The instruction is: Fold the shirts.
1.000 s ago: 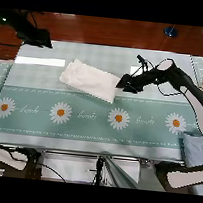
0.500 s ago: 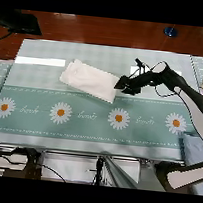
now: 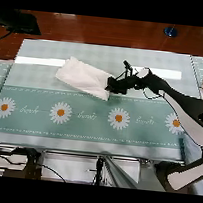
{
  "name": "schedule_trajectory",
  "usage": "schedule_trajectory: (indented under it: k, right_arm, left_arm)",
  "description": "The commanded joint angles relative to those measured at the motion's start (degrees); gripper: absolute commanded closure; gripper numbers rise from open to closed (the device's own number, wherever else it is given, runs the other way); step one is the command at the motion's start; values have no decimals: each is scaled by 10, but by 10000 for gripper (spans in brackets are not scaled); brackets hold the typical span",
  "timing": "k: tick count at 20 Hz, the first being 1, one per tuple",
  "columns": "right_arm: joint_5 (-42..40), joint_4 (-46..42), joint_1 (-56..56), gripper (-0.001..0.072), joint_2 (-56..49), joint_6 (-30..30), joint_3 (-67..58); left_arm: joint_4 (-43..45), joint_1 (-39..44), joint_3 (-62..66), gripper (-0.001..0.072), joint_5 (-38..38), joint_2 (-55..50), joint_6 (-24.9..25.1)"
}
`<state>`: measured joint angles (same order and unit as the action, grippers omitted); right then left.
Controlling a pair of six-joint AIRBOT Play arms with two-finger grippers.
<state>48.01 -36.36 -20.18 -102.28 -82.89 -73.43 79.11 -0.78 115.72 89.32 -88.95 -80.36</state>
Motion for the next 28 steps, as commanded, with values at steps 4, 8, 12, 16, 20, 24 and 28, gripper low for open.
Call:
schedule_trajectory:
  k: [4, 8, 12, 16, 20, 24, 28]
  right_arm:
    - [5, -40, 46, 689, 129, -21, -25]
    - [165, -207, 121, 689, 241, -108, -98]
    - [310, -253, 222, 689, 325, -132, -173]
    - [440, -253, 352, 689, 378, -141, -231]
    - [563, -253, 494, 689, 404, -127, -238]
    - [583, -209, 616, 689, 424, -127, -239]
    - [584, -163, 690, 689, 424, -157, -239]
  left_arm:
    - [-5, 0, 0, 210, 0, 0, 1]
    - [-17, 16, 0, 258, 36, 0, 1]
    - [-17, 53, 0, 263, 43, -1, -6]
    - [-17, 94, -12, 264, 42, -7, -20]
    - [-17, 123, -37, 263, 43, -7, -20]
    - [-17, 125, -65, 263, 42, -8, -20]
    - [-17, 125, -97, 263, 42, -8, -17]
